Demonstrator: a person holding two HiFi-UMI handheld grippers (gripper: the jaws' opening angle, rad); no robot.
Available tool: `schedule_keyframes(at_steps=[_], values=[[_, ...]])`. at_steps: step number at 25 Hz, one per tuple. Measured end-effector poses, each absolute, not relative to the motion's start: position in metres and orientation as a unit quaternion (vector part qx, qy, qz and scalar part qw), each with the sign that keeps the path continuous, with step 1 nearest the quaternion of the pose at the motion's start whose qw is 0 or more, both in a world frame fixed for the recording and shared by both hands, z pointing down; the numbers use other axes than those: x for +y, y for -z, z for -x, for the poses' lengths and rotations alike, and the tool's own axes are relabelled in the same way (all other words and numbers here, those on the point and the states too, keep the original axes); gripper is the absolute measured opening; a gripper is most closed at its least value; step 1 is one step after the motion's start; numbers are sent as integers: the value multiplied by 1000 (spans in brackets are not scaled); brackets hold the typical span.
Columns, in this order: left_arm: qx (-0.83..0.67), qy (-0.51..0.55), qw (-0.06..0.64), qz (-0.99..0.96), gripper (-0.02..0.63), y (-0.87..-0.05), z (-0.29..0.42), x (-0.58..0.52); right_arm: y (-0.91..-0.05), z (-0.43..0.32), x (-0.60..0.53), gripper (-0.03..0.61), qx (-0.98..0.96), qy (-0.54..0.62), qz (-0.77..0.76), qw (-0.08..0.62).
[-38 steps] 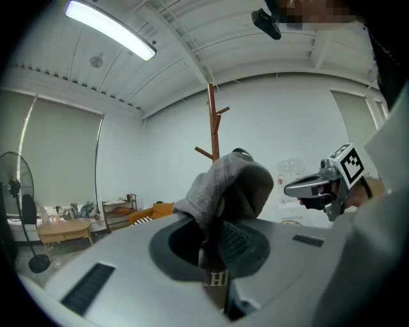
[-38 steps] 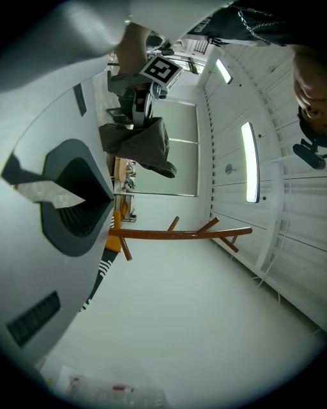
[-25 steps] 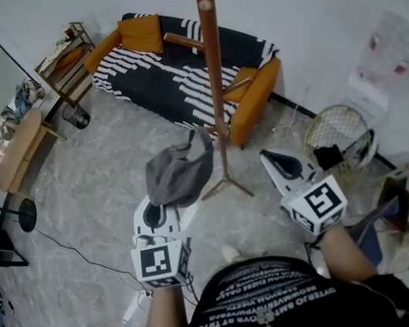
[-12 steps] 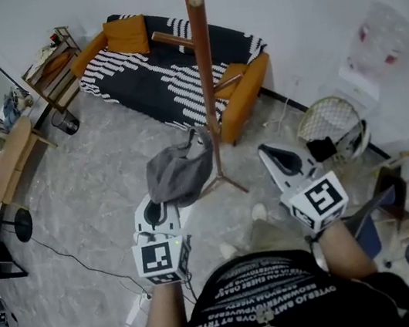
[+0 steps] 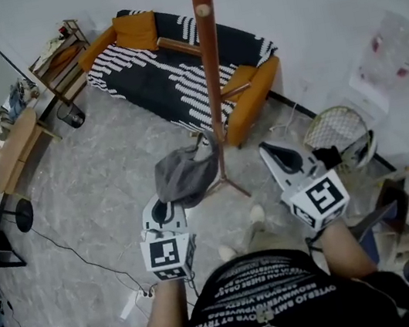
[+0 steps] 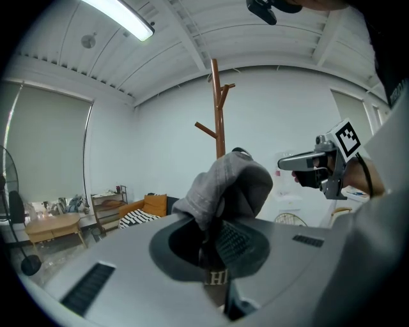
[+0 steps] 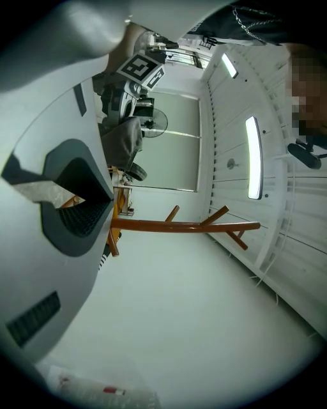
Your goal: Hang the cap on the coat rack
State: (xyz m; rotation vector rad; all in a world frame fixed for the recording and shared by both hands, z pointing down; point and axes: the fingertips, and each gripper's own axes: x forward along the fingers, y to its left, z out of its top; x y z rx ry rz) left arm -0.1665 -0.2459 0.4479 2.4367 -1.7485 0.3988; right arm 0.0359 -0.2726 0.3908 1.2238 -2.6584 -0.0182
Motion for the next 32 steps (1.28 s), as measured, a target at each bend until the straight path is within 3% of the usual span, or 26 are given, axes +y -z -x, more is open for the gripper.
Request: schedule_keyframes(at_steps=[32], values=[[-585,-209,112,-776,15,-564,131,-295,-405,-48,-345,3,-921,-3,-371,121]])
